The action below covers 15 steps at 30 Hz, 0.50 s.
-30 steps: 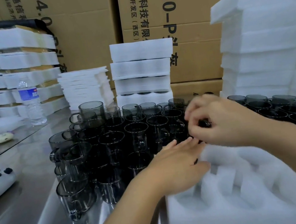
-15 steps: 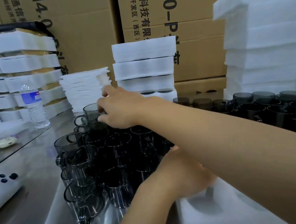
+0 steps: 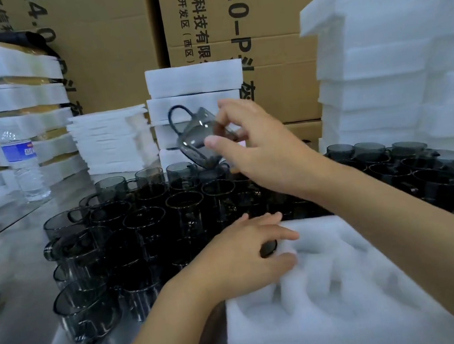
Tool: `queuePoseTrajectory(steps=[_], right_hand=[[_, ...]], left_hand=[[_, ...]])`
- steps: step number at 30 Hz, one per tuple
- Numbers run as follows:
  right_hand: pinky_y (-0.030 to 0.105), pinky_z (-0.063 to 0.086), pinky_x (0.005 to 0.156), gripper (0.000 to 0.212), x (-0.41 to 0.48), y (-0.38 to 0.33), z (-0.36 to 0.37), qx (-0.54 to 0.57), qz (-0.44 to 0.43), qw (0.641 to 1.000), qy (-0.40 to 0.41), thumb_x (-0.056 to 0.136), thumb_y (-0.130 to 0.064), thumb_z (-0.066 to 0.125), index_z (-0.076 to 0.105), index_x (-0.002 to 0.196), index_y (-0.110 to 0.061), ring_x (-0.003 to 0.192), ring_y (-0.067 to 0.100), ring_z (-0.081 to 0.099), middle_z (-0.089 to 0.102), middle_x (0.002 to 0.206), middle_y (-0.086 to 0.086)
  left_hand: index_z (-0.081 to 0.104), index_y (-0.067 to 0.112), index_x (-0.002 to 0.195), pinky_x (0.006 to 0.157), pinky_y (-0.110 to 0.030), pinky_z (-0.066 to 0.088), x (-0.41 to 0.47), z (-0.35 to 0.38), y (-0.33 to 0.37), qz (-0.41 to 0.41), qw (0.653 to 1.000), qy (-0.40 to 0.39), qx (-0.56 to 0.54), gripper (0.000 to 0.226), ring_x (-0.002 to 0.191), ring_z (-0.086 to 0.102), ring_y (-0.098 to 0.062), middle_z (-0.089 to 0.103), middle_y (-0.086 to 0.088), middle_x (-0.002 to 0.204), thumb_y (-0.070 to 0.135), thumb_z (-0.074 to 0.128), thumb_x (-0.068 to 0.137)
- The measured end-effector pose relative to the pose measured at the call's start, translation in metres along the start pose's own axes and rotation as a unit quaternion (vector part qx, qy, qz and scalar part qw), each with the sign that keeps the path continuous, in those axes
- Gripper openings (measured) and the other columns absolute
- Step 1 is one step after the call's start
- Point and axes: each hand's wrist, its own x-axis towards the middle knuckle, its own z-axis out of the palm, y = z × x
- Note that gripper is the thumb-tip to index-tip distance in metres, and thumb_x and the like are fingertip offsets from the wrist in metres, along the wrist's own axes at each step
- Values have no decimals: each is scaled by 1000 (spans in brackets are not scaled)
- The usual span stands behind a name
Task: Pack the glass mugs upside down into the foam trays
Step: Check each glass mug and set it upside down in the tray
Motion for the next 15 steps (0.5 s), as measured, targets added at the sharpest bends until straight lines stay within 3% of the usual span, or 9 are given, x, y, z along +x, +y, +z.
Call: queuePoseTrajectory(steps=[2,3,5,8,11,13,15], right_hand=[[35,45,98,10,-31,12,-20,31,22,999,-23,94,-28,53,51,84,-25,132,5,36,39,137,-9],[26,43,96,10,-46,19,-24,32,28,999,-27,93,-28,53,51,83,-27,137,-2,26,35,144,-9],[12,44,85,8,-70,31,-24,35,30,999,-17,91,-25,54,52,84,-26,132,-17,19,31,148,-8],[17,47,86,11,-87,42,-25,67,35,997,35,90,-21,58,55,81,-25,133,-14,24,34,145,-13],[24,46,93,13,-90,44,-30,128,32,987,97,84,-22,62,57,74,-29,132,1,39,40,140,-21],[23,46,93,15,-94,44,-29,132,28,986,93,79,-18,60,55,70,-27,125,2,48,49,136,-13],[19,46,90,15,-96,44,-27,100,33,991,77,75,-13,57,52,66,-24,118,3,53,55,126,-10]], left_hand=[[50,49,129,110,-15,3,0,1,0,-13,1000,11,-13,41,139,2,6,16,26,155,42,57,90],[51,50,128,114,-19,8,2,1,-3,-14,1000,15,-19,41,142,5,2,17,26,154,42,59,88],[53,46,128,116,-24,21,3,1,-2,-7,1000,19,-20,44,140,23,1,30,23,151,42,61,85],[43,45,137,114,-20,23,3,2,-4,-11,998,29,-46,62,138,28,3,40,25,145,46,62,78],[12,61,140,110,-11,22,4,3,-6,-23,994,37,-104,89,134,28,13,41,29,142,45,69,73],[1,53,146,110,-16,26,4,4,-5,-19,989,50,-139,104,129,35,15,47,28,139,39,73,72],[6,42,150,112,-20,30,5,5,-5,-11,987,69,-142,102,126,40,14,53,31,130,33,75,75]])
